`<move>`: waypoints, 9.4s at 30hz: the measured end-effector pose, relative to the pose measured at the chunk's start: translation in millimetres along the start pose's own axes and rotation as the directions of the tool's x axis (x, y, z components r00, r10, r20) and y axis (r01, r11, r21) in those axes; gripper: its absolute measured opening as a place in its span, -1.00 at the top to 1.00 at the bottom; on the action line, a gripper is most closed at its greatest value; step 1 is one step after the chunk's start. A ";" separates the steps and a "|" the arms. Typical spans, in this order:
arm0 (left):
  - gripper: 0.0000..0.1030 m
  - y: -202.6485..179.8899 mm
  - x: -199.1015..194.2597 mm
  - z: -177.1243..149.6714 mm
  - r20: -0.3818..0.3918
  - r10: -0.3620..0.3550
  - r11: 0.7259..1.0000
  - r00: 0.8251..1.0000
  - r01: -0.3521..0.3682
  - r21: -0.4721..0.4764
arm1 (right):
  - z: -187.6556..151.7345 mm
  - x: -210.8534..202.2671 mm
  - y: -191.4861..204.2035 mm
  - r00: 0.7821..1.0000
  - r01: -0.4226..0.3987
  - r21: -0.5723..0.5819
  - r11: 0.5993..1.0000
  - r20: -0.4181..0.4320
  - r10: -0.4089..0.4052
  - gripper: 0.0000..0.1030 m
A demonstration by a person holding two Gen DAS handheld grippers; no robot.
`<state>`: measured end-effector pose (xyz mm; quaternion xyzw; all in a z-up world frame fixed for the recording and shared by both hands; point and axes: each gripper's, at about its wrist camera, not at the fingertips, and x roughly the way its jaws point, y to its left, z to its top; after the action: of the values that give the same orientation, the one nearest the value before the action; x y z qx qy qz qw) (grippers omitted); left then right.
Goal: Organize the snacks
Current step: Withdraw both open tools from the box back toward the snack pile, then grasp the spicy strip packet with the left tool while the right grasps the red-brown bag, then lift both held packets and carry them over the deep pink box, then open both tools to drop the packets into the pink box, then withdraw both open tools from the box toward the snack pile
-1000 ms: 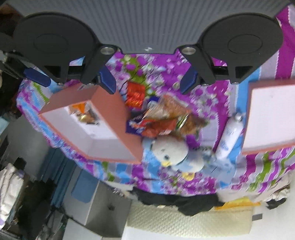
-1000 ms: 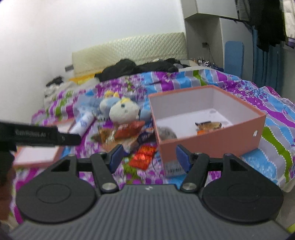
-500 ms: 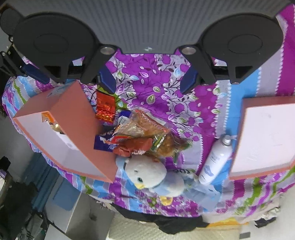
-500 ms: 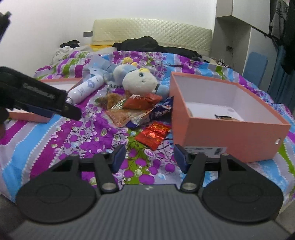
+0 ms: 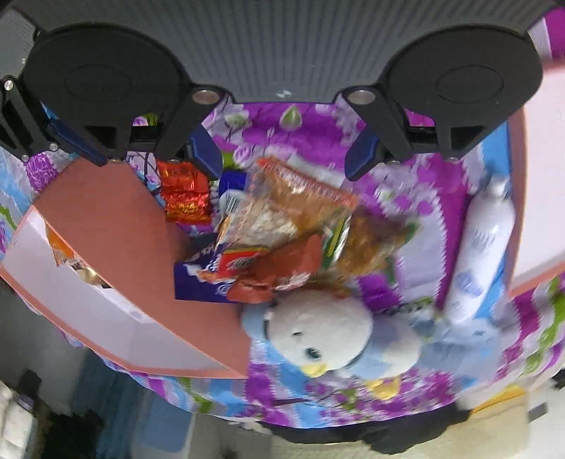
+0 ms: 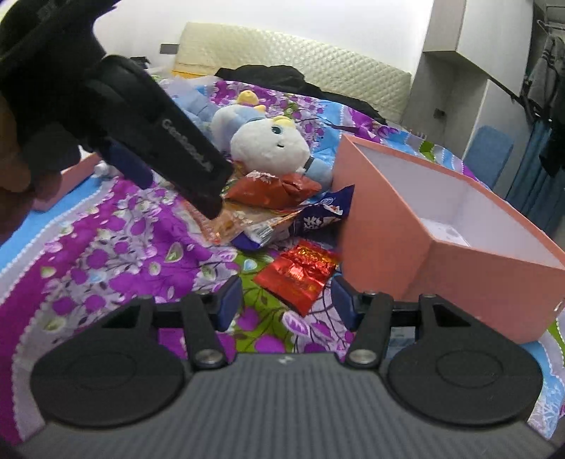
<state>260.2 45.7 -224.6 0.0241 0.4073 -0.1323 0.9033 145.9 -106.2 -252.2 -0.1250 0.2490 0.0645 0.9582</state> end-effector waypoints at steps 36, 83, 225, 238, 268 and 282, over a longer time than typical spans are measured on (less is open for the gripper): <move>-0.41 18.3 91.2 0.5 -0.084 0.034 0.996 0.996 -0.026 0.089 | 11.0 97.3 12.2 0.980 0.126 0.186 0.974 -0.178 -0.093 -0.26; 0.30 42.2 -81.6 -123.6 -0.010 0.238 0.923 0.971 -0.229 -0.308 | 33.0 77.5 24.3 0.986 0.135 0.116 0.984 -0.109 -0.122 -0.05; -0.19 -181.2 59.9 185.2 -0.166 -0.132 0.981 0.977 0.105 -0.161 | 71.7 69.4 -303.7 0.949 0.094 0.331 0.939 -0.315 0.016 -0.07; -0.35 -168.5 -21.1 177.0 0.022 -0.116 0.988 0.993 0.118 -0.097 | 110.7 9.0 -298.0 0.994 0.038 0.379 0.925 -0.107 0.003 -0.19; -0.36 -86.0 -161.8 24.0 0.281 0.024 0.985 0.959 0.024 -0.169 | 61.8 -103.5 -172.5 0.992 -0.100 0.380 0.920 0.105 0.064 -0.19; -0.85 -53.1 -153.4 -53.4 0.159 0.120 0.977 0.980 -0.089 -0.192 | 13.3 -111.7 -105.0 0.995 -0.094 0.374 0.923 0.072 0.072 -0.19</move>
<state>110.5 36.3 -142.9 -0.0495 0.3373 -0.0478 0.9389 74.6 -210.3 -164.1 0.0737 0.2345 0.0596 0.9675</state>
